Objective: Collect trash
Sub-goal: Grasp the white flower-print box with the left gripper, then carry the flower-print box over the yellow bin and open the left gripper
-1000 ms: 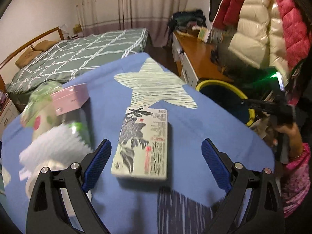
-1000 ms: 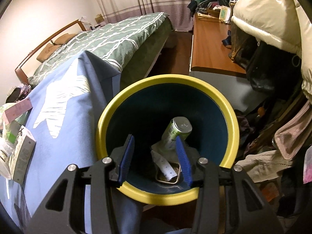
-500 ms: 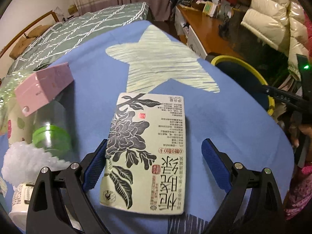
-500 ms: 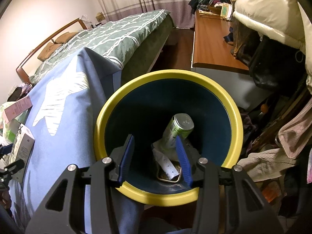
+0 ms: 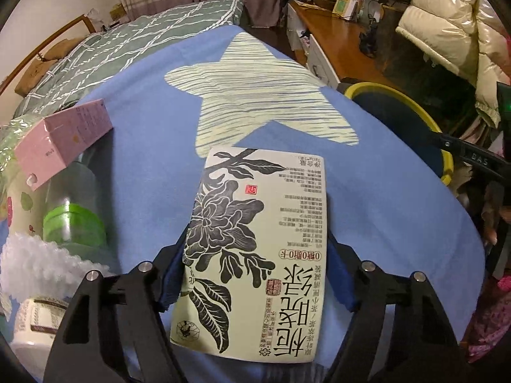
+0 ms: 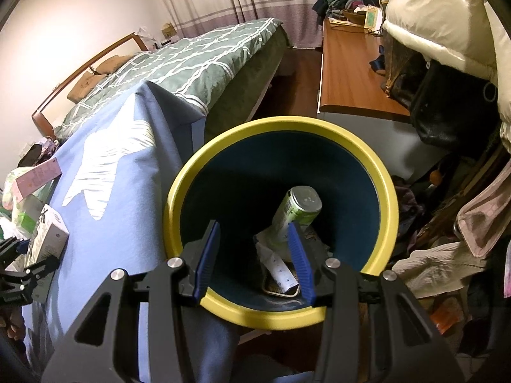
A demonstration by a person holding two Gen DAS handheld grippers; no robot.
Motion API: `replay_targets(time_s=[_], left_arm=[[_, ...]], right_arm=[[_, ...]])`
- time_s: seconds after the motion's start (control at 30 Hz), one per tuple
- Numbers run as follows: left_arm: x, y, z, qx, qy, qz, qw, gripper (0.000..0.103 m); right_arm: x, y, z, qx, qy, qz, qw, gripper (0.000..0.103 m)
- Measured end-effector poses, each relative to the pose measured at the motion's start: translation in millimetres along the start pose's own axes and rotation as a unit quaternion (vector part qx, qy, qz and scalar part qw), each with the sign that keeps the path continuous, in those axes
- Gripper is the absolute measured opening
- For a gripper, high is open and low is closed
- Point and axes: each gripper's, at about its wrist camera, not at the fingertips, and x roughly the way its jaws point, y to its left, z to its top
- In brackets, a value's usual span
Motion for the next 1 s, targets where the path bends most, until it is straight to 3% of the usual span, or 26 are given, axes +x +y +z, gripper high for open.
replay_targets(time_s=[0.43,1.0], left_arm=[[-18.5,-54.2,27.9,0.036,-0.024,-0.025,0.9988,0.073],[37.1,-182.5,118.5,0.114,-0.017,-0.063,0.9913,0.073]], right_arm=[[-33.4,-18.9,-2.0,-0.003,-0.034,-0.009,0.999,0.043],[-74.3,-92.2,-15.4,0.027,-0.059,-0.048,0.997,0.043]])
